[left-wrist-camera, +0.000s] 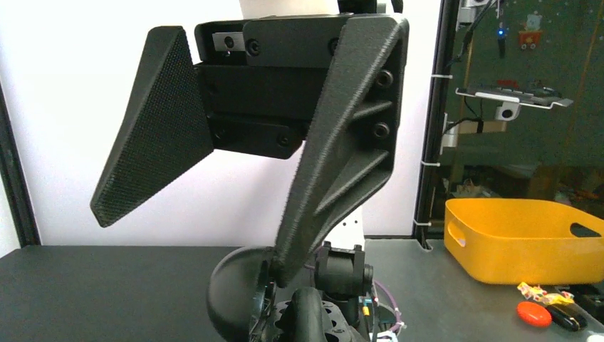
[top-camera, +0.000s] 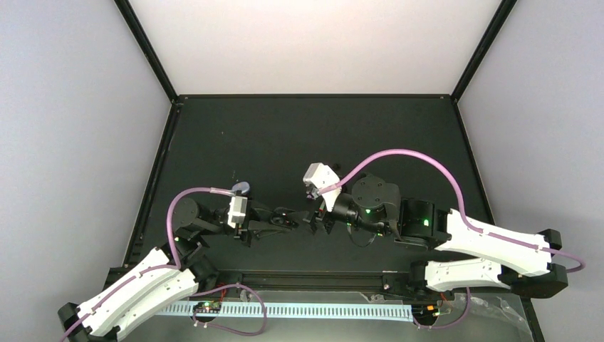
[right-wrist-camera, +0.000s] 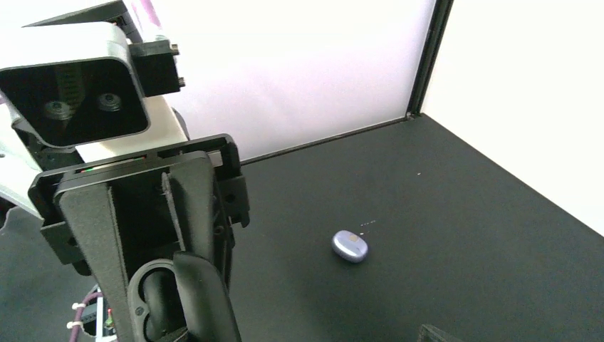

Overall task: Insert the wireless bluetooth earbuds into the charging case
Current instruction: Open the charging case.

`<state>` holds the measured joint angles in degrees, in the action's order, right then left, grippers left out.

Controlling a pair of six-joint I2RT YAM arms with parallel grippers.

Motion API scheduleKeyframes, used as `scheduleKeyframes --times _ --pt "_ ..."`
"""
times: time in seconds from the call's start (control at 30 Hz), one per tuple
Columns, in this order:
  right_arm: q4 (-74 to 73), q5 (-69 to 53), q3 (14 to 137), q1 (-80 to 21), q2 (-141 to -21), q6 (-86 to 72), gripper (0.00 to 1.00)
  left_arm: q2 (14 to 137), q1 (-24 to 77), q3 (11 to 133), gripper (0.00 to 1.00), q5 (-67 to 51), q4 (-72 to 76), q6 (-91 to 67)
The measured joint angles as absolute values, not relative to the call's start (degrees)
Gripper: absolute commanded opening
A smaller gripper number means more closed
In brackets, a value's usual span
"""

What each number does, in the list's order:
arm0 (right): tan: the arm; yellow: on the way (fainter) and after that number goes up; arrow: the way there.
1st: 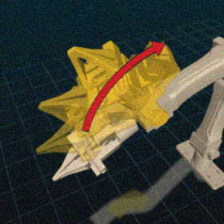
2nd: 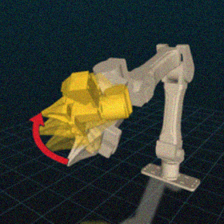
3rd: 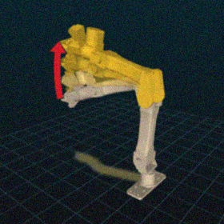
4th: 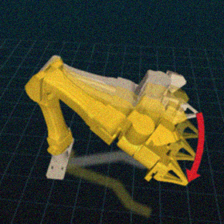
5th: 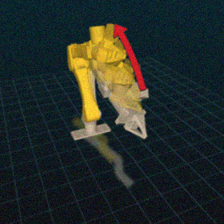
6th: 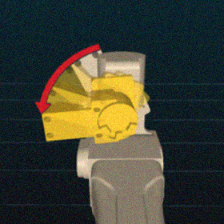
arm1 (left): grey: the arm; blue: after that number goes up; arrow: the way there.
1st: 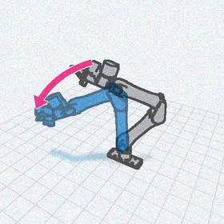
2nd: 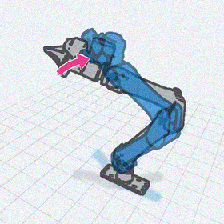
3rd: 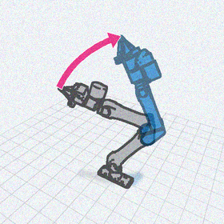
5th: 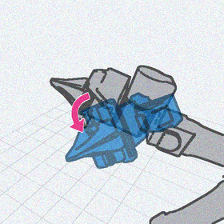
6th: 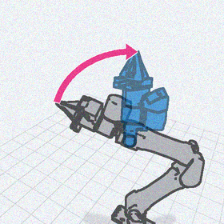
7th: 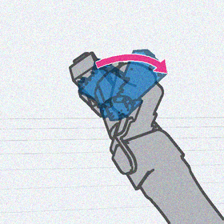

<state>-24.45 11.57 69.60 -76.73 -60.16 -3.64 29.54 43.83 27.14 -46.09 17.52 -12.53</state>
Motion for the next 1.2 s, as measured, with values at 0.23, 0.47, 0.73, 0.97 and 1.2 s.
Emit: scheduleKeyframes --times 0.23,0.47,0.73,0.97,1.2 --pt "-24.32 12.86 69.1 -76.73 -59.64 -3.88 0.81 29.21 43.97 27.14 0.02 -46.26 17.45 -12.51" --pt "-23.81 12.97 68.62 -76.73 -59.05 -4.25 0.81 29.17 43.97 27.11 0.02 -45.32 17.45 -12.56" --pt "-22.9 13.72 67.94 -76.73 -59.07 -5.04 0.81 28.38 43.97 25.52 0.02 -43.42 19.53 -14.72" --pt "-22.55 15.64 67.61 -76.73 -59.07 -5.52 0.81 28.49 43.99 24.8 0.01 -42.52 22.37 -17.47" --pt "-22.24 15.88 67.53 -76.73 -58.74 -6.15 0.81 28.49 43.99 23.99 0.02 -40.95 24.56 -19.57"
